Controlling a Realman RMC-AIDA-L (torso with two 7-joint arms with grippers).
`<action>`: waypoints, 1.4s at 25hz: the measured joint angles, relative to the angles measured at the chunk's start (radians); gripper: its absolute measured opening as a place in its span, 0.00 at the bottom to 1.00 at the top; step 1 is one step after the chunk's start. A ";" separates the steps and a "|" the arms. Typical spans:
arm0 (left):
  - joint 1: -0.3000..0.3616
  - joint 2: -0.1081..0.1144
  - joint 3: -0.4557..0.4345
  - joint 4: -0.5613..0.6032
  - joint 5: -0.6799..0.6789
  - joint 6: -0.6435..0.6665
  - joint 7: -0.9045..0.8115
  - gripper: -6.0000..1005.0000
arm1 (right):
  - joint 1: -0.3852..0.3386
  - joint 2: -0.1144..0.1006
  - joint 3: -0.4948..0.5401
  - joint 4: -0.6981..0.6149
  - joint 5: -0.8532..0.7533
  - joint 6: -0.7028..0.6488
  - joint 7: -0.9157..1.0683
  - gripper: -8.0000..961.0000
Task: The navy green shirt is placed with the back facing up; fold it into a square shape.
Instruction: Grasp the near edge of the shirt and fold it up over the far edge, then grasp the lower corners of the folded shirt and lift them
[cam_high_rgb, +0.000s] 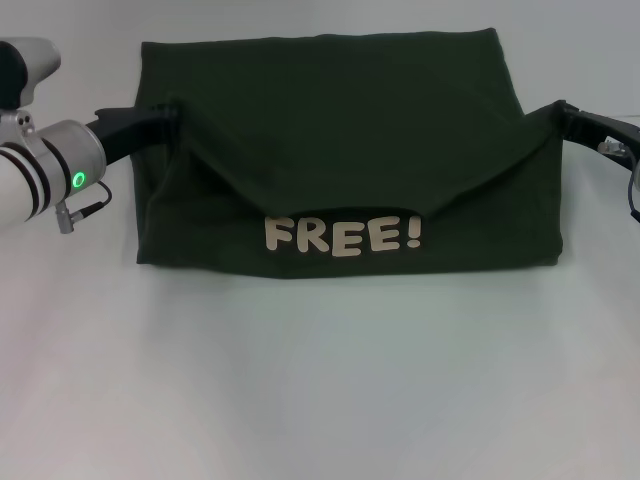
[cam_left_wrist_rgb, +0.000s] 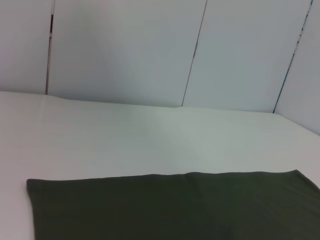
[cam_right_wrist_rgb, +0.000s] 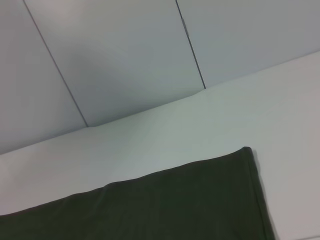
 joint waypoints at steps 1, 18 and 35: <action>0.000 0.000 0.000 0.000 0.000 0.000 0.000 0.08 | 0.000 0.000 0.000 0.000 0.000 -0.001 0.000 0.05; 0.002 -0.022 0.056 0.048 -0.003 -0.002 -0.006 0.28 | 0.009 0.002 -0.072 -0.010 0.000 -0.008 0.015 0.24; 0.213 -0.055 0.077 0.295 -0.186 0.468 -0.166 0.79 | -0.080 -0.030 -0.258 -0.155 -0.002 -0.268 0.272 0.61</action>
